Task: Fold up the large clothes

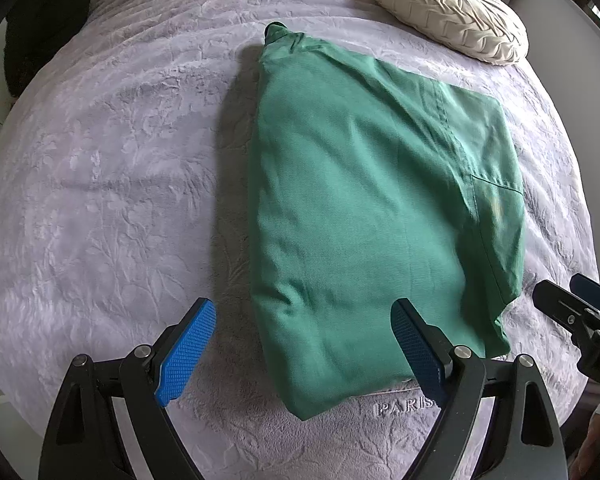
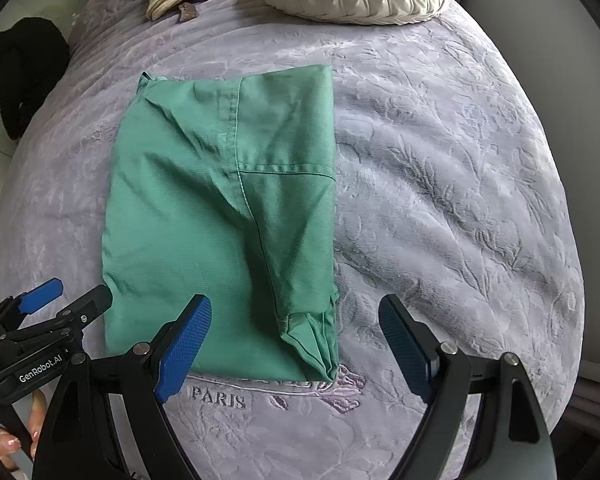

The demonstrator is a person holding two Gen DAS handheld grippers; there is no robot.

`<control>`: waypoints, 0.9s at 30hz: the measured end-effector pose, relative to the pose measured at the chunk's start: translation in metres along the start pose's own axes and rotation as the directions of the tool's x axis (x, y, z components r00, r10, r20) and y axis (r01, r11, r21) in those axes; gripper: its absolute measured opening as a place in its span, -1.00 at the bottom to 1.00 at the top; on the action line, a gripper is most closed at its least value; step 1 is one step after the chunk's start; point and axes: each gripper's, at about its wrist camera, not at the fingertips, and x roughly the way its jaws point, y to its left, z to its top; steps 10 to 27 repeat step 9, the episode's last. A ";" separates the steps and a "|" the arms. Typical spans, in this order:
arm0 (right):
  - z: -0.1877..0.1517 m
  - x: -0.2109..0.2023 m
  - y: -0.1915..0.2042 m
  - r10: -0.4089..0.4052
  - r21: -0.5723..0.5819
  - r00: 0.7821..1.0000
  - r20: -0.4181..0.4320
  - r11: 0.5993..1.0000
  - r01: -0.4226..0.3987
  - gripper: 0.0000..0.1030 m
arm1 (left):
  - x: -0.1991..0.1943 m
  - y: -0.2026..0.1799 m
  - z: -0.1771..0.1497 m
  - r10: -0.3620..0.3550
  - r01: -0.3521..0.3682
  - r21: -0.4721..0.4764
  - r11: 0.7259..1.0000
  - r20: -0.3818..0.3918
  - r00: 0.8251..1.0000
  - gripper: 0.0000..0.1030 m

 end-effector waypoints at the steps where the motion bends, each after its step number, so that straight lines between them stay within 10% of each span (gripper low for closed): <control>1: 0.000 0.000 0.000 0.000 0.000 1.000 0.000 1.000 0.000 0.71 | 0.000 0.000 0.000 -0.003 0.003 -0.001 1.000 -0.002 1.000 0.75; 27: 0.000 0.002 0.004 0.000 -0.002 1.000 -0.002 1.000 0.000 0.71 | -0.002 0.000 -0.002 -0.017 0.017 0.014 1.000 0.024 1.000 0.75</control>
